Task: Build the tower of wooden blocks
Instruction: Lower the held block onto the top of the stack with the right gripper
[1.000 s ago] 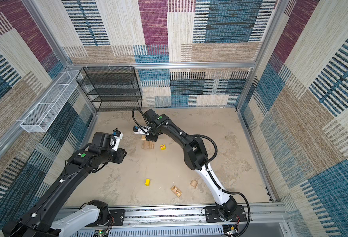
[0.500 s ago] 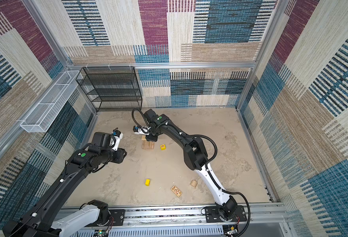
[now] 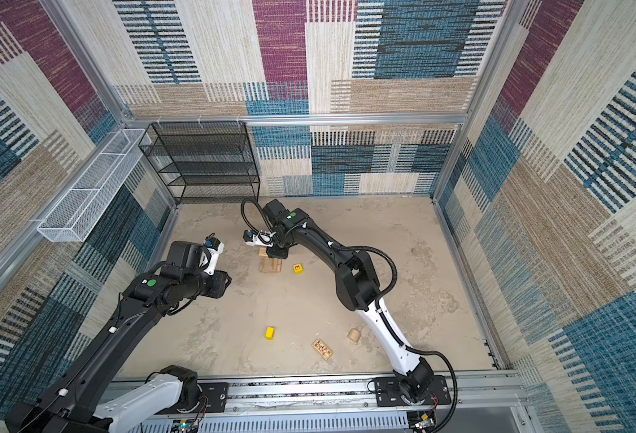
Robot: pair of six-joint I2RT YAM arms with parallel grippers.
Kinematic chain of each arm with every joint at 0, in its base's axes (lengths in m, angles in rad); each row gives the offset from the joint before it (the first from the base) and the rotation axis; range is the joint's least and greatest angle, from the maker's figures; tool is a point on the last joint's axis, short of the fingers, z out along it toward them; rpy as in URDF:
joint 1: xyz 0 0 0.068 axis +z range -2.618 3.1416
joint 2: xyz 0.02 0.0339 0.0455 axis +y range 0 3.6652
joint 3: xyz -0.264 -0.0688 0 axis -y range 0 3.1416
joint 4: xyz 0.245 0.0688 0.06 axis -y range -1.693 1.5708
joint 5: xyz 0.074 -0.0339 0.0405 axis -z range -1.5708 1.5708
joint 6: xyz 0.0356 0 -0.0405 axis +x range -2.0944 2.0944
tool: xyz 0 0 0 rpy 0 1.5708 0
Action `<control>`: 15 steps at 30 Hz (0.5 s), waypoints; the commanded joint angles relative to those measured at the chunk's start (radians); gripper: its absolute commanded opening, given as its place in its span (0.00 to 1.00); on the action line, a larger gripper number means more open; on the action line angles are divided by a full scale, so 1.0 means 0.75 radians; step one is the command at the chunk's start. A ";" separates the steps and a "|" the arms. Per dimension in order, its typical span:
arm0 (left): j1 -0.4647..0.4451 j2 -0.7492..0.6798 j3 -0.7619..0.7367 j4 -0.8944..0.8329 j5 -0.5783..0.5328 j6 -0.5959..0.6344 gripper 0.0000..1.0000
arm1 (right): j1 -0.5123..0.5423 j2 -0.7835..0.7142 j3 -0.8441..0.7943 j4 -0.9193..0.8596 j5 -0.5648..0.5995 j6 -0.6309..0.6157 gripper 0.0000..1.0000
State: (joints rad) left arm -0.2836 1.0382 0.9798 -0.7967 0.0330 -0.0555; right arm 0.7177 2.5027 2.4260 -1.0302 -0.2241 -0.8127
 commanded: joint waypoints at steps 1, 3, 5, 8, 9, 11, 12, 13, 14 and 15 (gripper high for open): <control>0.000 -0.001 0.009 0.028 0.019 0.013 0.46 | 0.004 -0.002 0.011 -0.015 0.008 -0.015 0.15; 0.001 -0.001 0.009 0.028 0.021 0.013 0.46 | 0.004 -0.003 0.011 -0.015 0.009 -0.015 0.15; 0.002 -0.002 0.009 0.028 0.024 0.013 0.46 | 0.004 -0.003 0.011 -0.015 0.012 -0.017 0.15; 0.003 -0.004 0.009 0.027 0.025 0.013 0.46 | 0.004 0.001 0.011 -0.019 0.019 -0.017 0.17; 0.003 -0.003 0.009 0.028 0.026 0.012 0.46 | 0.004 0.002 0.011 -0.019 0.019 -0.016 0.18; 0.004 -0.003 0.009 0.027 0.026 0.013 0.46 | 0.004 -0.001 0.011 -0.023 0.010 -0.016 0.20; 0.004 -0.004 0.009 0.027 0.026 0.012 0.46 | 0.004 -0.003 0.011 -0.022 0.008 -0.016 0.20; 0.004 -0.006 0.009 0.028 0.026 0.013 0.46 | 0.005 -0.004 0.011 -0.019 0.008 -0.014 0.21; 0.004 -0.007 0.008 0.027 0.027 0.013 0.46 | 0.004 -0.005 0.011 -0.020 0.007 -0.013 0.21; 0.004 -0.008 0.009 0.029 0.026 0.013 0.46 | 0.004 -0.007 0.011 -0.019 0.010 -0.013 0.22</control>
State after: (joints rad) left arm -0.2817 1.0374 0.9798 -0.7967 0.0368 -0.0555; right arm 0.7193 2.5027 2.4264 -1.0359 -0.2237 -0.8131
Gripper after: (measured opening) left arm 0.464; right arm 0.293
